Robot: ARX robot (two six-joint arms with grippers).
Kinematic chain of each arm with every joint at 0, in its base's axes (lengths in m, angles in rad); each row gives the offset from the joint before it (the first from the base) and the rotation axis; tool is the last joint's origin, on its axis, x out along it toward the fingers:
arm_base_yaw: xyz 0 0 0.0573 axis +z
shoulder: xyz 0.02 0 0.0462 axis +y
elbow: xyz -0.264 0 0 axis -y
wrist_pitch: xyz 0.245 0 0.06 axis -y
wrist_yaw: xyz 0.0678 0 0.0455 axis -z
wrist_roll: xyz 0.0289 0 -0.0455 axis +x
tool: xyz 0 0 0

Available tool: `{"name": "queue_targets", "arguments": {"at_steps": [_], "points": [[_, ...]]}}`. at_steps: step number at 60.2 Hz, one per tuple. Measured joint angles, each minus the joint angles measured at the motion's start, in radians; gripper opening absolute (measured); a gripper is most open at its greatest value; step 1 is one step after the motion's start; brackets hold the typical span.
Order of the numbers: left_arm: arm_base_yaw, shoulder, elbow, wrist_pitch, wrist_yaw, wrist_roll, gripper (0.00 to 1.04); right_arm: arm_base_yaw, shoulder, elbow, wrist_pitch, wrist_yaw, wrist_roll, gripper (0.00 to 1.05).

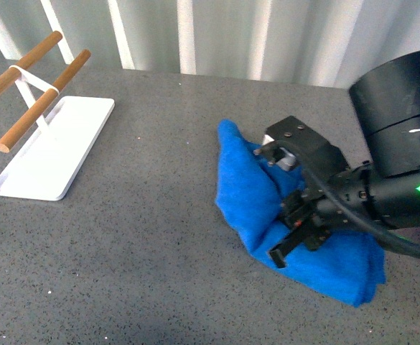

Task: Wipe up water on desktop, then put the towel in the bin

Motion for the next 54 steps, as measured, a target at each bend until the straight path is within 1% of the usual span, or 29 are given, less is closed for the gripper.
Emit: {"name": "queue_targets", "arguments": {"at_steps": [4, 10, 15, 22, 32, 38, 41, 46, 54], "points": [[0.0, 0.0, 0.0, 0.0, 0.0, 0.0, 0.98, -0.055, -0.041, -0.029, -0.012, 0.016, -0.043, 0.03], [0.0, 0.0, 0.0, 0.0, 0.0, 0.0, 0.98, -0.101, -0.075, -0.04, -0.024, 0.026, -0.08, 0.03], [0.0, 0.0, 0.0, 0.0, 0.0, 0.0, 0.98, -0.13, -0.103, -0.04, -0.035, 0.048, -0.104, 0.03], [0.0, 0.0, 0.0, 0.0, 0.0, 0.0, 0.98, -0.138, -0.142, -0.021, -0.06, 0.063, -0.109, 0.03], [0.0, 0.0, 0.0, 0.0, 0.0, 0.0, 0.98, -0.132, -0.253, 0.071, -0.121, 0.07, -0.057, 0.03], [0.0, 0.0, 0.0, 0.0, 0.0, 0.0, 0.98, -0.142, -0.362, 0.16, -0.172, 0.125, 0.003, 0.03], [0.0, 0.0, 0.0, 0.0, 0.0, 0.0, 0.98, -0.154, -0.401, 0.184, -0.189, 0.137, 0.021, 0.03], [0.0, 0.0, 0.0, 0.0, 0.0, 0.0, 0.98, -0.196, -0.473, 0.221, -0.215, 0.154, 0.045, 0.03], [0.0, 0.0, 0.0, 0.0, 0.0, 0.0, 0.98, -0.299, -0.567, 0.265, -0.267, 0.126, 0.072, 0.03]]}}
